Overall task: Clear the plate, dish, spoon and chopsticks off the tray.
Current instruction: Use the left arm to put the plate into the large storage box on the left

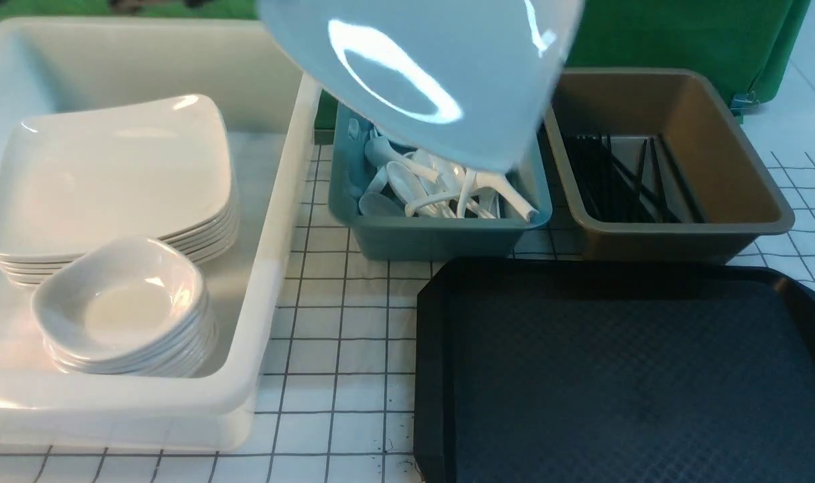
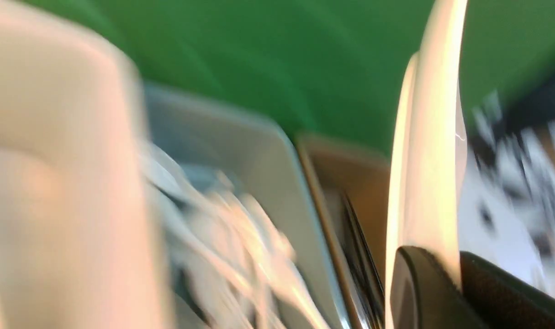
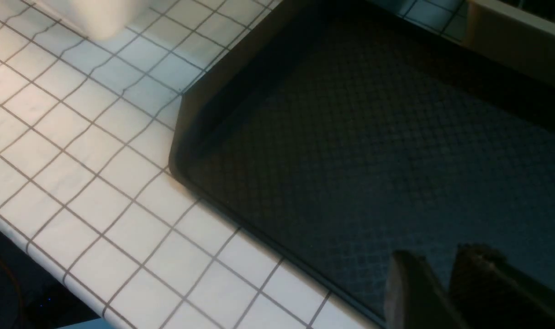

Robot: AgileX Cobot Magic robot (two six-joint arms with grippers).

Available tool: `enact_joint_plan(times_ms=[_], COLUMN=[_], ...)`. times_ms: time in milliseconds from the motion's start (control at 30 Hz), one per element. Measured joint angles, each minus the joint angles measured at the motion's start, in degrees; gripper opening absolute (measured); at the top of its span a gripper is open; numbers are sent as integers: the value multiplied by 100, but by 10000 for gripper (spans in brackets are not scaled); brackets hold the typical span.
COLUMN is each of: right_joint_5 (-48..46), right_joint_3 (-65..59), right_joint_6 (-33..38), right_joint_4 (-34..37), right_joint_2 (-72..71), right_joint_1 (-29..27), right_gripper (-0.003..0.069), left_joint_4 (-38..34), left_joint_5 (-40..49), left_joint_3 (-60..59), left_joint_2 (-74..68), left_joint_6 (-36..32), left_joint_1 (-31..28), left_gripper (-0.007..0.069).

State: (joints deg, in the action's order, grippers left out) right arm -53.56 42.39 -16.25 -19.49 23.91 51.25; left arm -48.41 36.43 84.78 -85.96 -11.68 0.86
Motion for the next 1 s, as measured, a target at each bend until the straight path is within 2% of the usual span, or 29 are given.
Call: enact_joint_plan(times_ms=[200,367,700,1000], right_joint_5=[0,5,21,21], right_joint_3=[0,0,0,0], right_joint_6=[0,0,0,0], right_joint_4=[0,0,0,0], right_joint_2=[0,0,0,0], right_joint_1=[0,0,0,0], right_gripper=[199,199,199,199], left_joint_4=[-471,-432,-107,496], left_joint_5=[77,369,574,605], left_joint_3=[0,0,0,0], left_joint_2=[92,-57,-851,-1542], left_joint_6=[-10,-15,-15,-15], left_joint_1=[-1980,-2980,-3068,-3068], left_gripper=[19,20,20,21])
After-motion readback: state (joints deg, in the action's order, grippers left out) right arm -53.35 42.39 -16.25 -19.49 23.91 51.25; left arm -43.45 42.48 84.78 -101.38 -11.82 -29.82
